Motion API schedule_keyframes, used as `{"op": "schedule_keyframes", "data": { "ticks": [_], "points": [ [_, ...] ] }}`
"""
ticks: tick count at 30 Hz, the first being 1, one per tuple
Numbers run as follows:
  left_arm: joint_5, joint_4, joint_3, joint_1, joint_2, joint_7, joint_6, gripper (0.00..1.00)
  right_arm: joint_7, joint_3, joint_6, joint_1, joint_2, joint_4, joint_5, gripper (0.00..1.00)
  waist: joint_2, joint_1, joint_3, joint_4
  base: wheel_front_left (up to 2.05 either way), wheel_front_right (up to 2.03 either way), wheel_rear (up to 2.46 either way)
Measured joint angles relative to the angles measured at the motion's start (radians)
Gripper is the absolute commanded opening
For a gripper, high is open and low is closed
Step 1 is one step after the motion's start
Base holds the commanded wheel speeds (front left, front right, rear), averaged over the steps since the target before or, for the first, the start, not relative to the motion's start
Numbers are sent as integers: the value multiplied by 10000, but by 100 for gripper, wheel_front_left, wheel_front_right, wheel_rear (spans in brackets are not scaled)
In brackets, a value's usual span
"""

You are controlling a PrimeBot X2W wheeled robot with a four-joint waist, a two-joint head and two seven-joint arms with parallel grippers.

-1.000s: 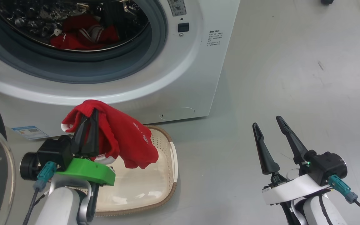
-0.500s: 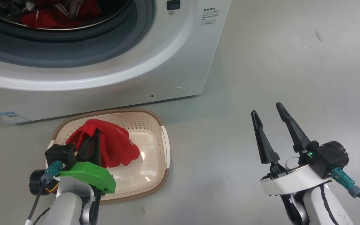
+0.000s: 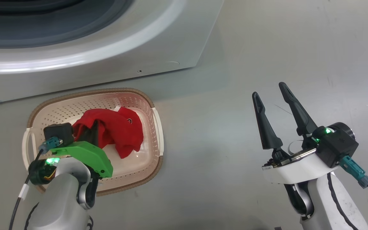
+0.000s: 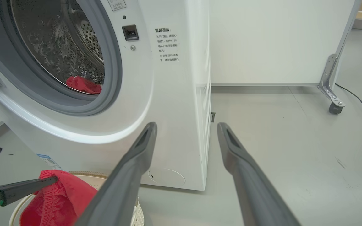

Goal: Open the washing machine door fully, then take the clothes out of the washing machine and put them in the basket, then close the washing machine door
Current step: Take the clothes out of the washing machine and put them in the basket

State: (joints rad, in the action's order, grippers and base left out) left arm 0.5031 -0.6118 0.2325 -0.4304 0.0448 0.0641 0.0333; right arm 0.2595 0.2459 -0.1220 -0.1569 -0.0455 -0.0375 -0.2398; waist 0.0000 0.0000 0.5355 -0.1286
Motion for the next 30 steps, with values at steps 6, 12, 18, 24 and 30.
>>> {"op": "schedule_keyframes", "data": {
  "ticks": [6,12,18,24,30],
  "points": [
    [506,-1252,-157,-386,-33,-209,71,0,0,-35,0,-252,2,10,-21,100,0,0,448,-217,0,0,0],
    [805,-2090,-242,-666,-65,-309,82,32,0,-90,0,-267,-2,48,-48,100,0,0,591,-329,0,0,0],
    [911,-2658,-303,-1033,-79,-244,90,100,0,-104,0,-401,-2,125,-59,100,0,0,586,-318,0,0,0],
    [922,-2982,-247,-1099,-86,337,253,100,0,-140,0,-416,-2,276,-63,100,0,0,387,-249,0,0,0],
    [823,-3026,-40,-1142,-127,1158,385,100,0,-397,0,-412,-4,408,-52,100,0,0,96,-73,0,0,0]
  ]
}}
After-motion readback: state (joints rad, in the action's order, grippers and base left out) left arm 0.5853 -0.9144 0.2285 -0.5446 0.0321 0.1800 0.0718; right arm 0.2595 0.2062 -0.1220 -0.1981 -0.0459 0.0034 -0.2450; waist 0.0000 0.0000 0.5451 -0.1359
